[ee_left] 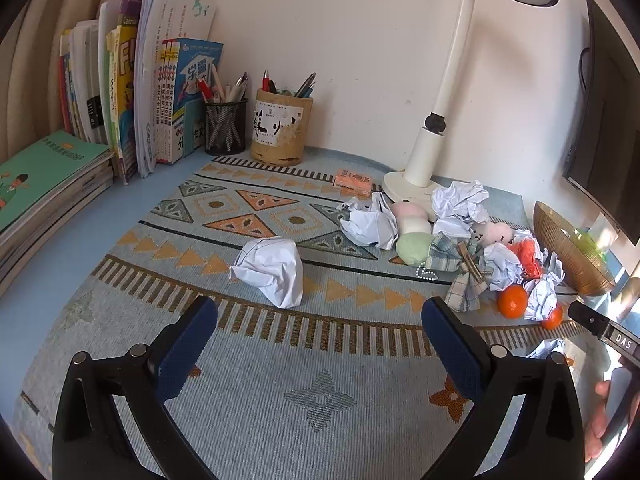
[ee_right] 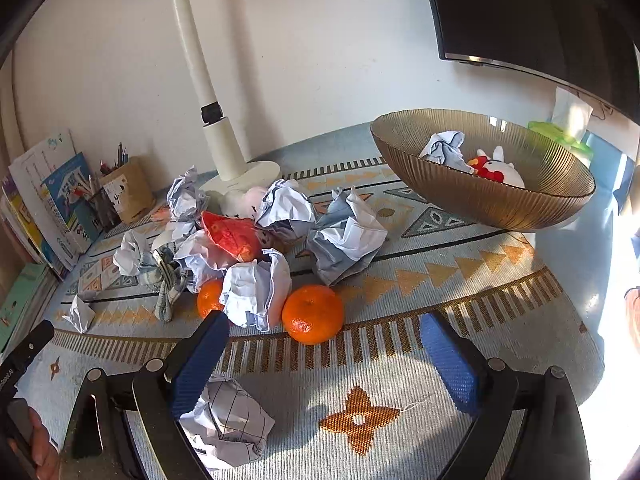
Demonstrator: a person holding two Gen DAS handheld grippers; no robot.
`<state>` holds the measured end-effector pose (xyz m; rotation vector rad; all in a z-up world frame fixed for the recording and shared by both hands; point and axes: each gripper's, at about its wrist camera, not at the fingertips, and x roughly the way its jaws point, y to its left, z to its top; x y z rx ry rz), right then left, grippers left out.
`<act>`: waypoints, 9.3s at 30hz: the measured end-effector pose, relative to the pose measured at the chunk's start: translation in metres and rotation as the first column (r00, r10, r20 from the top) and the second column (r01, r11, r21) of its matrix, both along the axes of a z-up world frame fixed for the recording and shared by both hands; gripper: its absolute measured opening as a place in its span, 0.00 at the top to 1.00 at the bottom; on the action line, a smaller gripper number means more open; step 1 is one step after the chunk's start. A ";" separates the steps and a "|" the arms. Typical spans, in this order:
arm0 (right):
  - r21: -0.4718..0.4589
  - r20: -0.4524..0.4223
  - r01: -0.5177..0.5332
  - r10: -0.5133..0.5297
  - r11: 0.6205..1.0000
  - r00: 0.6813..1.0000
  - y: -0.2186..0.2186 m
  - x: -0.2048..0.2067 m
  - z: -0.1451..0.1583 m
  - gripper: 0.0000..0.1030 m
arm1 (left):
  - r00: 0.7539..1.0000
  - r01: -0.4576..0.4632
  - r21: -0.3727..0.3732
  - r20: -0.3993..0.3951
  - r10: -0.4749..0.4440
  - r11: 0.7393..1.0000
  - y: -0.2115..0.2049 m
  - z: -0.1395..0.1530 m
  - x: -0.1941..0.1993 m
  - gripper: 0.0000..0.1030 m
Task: Organize objects
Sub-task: 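Move both open tools from the bowl back toward the pile, then grasp a white paper ball with the left tool while the right tool grasps a grid-lined paper ball, then carry both paper balls over the gold bowl and open both tools, then move both open tools from the bowl back toward the pile, then grasp blue-gray crumpled paper with the left tool while the right tool grasps white crumpled paper, then carry both crumpled papers over the gold bowl and open both tools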
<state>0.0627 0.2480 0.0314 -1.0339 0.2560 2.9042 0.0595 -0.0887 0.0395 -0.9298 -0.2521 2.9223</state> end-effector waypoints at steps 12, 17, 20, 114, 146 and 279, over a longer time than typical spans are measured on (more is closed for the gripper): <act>0.004 -0.015 -0.026 0.026 1.000 1.000 -0.005 0.002 0.002 0.06 | 1.000 0.007 -0.010 0.004 -0.007 1.000 0.004 0.000 0.001 0.01; -0.041 -0.015 -0.031 0.031 0.999 0.999 -0.001 0.012 0.006 0.06 | 1.000 0.012 -0.004 0.011 -0.012 1.000 0.003 0.000 0.000 0.01; -0.103 -0.002 -0.080 0.080 0.991 0.997 -0.006 0.031 0.003 0.06 | 0.999 0.025 0.011 0.028 -0.026 1.000 0.001 -0.001 -0.002 0.01; -0.143 -0.123 -0.093 0.076 0.985 0.989 0.024 0.014 0.051 0.18 | 0.967 0.251 -0.137 -0.007 -0.254 0.958 0.165 0.043 -0.011 0.05; -0.242 -0.050 -0.028 0.017 0.970 0.999 0.012 -0.004 -0.004 0.06 | 0.993 0.073 -0.055 0.098 -0.067 0.996 0.067 -0.012 -0.016 0.04; -0.214 -0.087 0.147 -0.168 0.966 0.982 0.183 -0.002 0.086 0.50 | 0.831 0.555 0.025 0.032 -0.555 0.832 0.316 0.085 -0.099 0.06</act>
